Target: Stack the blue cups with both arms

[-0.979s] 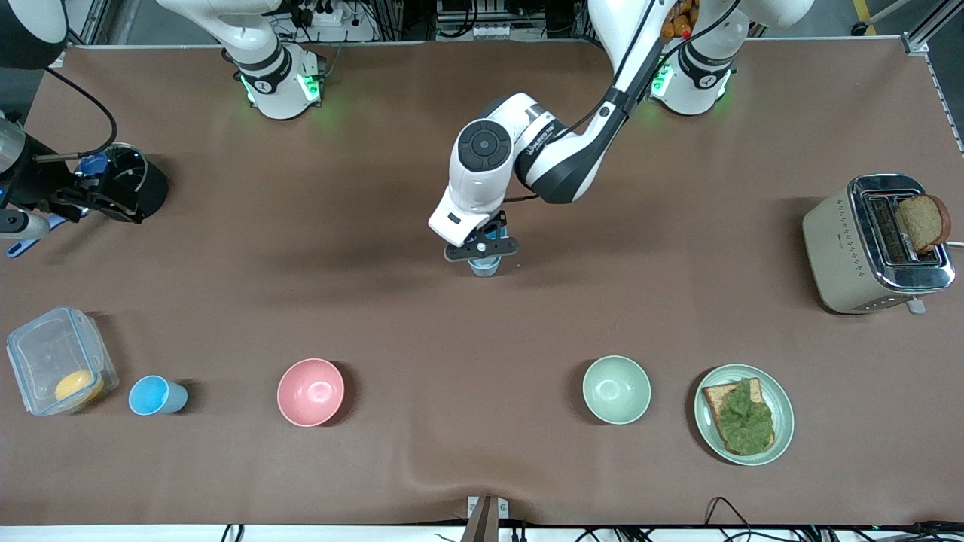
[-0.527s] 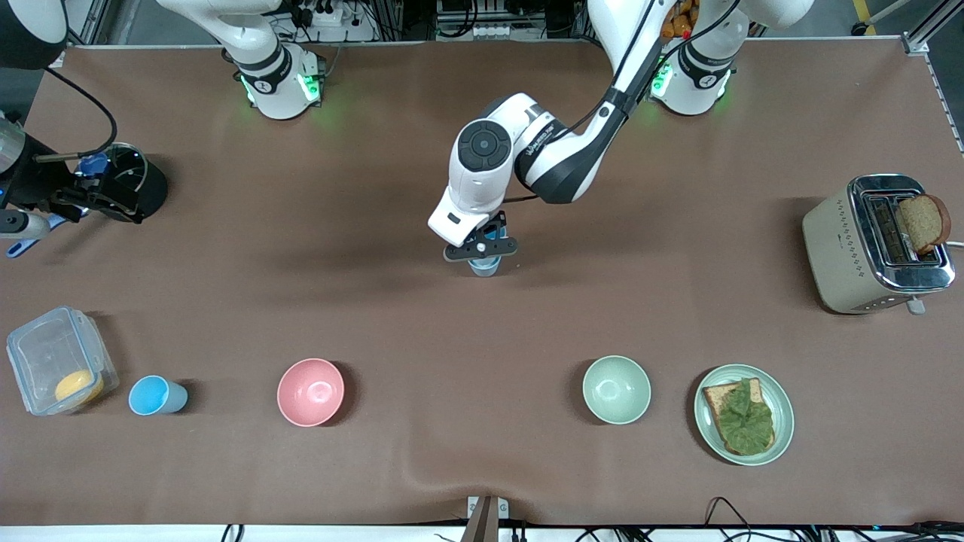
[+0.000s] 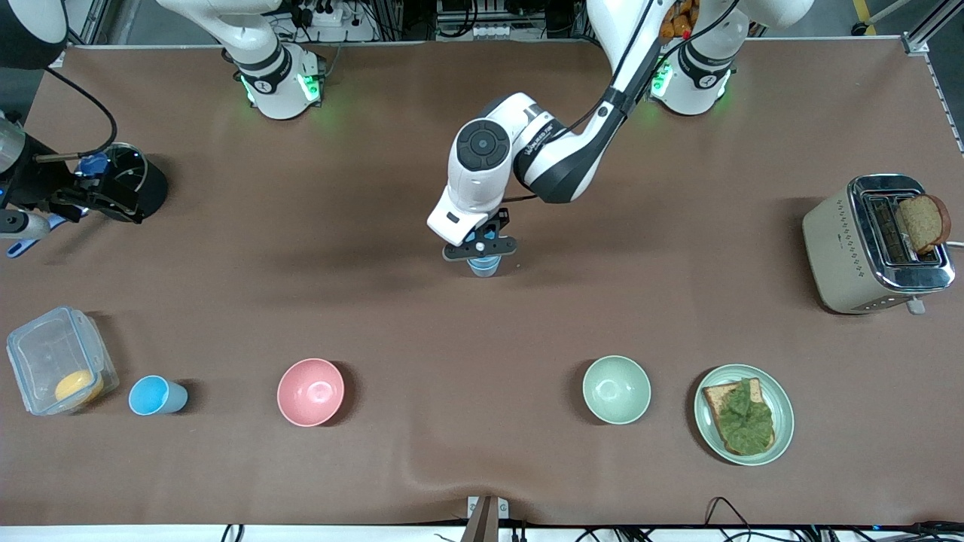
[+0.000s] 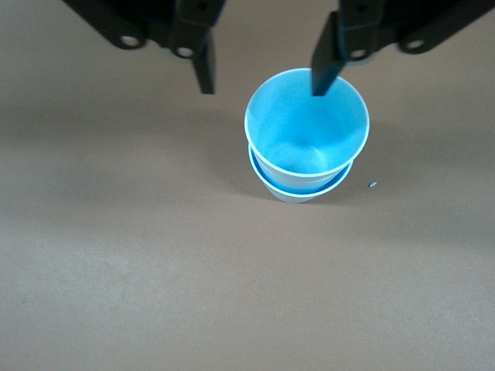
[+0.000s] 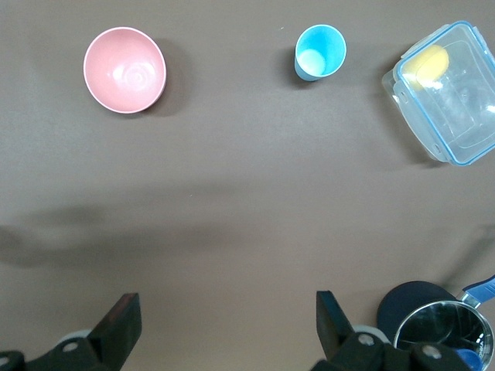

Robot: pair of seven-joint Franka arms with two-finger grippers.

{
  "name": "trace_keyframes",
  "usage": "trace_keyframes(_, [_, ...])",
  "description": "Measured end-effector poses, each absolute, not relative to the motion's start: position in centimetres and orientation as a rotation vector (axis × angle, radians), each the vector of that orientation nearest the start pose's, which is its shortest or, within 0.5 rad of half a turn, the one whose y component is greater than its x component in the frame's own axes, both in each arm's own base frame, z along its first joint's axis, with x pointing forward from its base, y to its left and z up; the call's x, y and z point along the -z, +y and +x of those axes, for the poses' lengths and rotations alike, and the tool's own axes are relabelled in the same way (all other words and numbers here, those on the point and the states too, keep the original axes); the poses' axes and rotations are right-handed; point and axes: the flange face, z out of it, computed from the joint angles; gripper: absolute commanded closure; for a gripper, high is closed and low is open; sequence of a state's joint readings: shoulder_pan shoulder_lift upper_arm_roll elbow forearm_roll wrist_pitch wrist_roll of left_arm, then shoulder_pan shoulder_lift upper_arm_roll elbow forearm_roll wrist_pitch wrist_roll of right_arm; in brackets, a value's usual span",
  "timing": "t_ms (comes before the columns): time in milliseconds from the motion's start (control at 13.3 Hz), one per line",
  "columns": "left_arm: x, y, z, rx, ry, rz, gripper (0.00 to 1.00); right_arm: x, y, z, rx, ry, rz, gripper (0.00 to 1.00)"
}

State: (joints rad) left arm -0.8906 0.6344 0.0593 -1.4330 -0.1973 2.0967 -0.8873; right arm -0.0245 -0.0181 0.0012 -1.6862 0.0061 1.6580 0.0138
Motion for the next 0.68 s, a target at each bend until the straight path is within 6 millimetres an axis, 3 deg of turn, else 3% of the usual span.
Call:
trace_keyframes(75, [-32.8, -54.5, 47.6, -0.127, -0.232, -3.249, 0.0, -58.7, -1.2, 55.4, -0.016, 0.059, -3.135, 0.0])
trace_keyframes(301, [-36.3, -51.7, 50.4, -0.073, -0.316, -3.257, 0.0, -58.7, -1.2, 55.4, -0.016, 0.059, -3.135, 0.0])
trace_keyframes(527, [-42.6, -44.2, 53.8, -0.089, -0.425, -3.2, 0.0, -58.7, -1.2, 55.4, -0.016, 0.058, -3.135, 0.0])
trace_keyframes(678, [-46.2, -38.7, 55.1, -0.072, -0.432, -3.167, 0.0, -58.7, -1.2, 55.4, -0.016, 0.058, -3.135, 0.0])
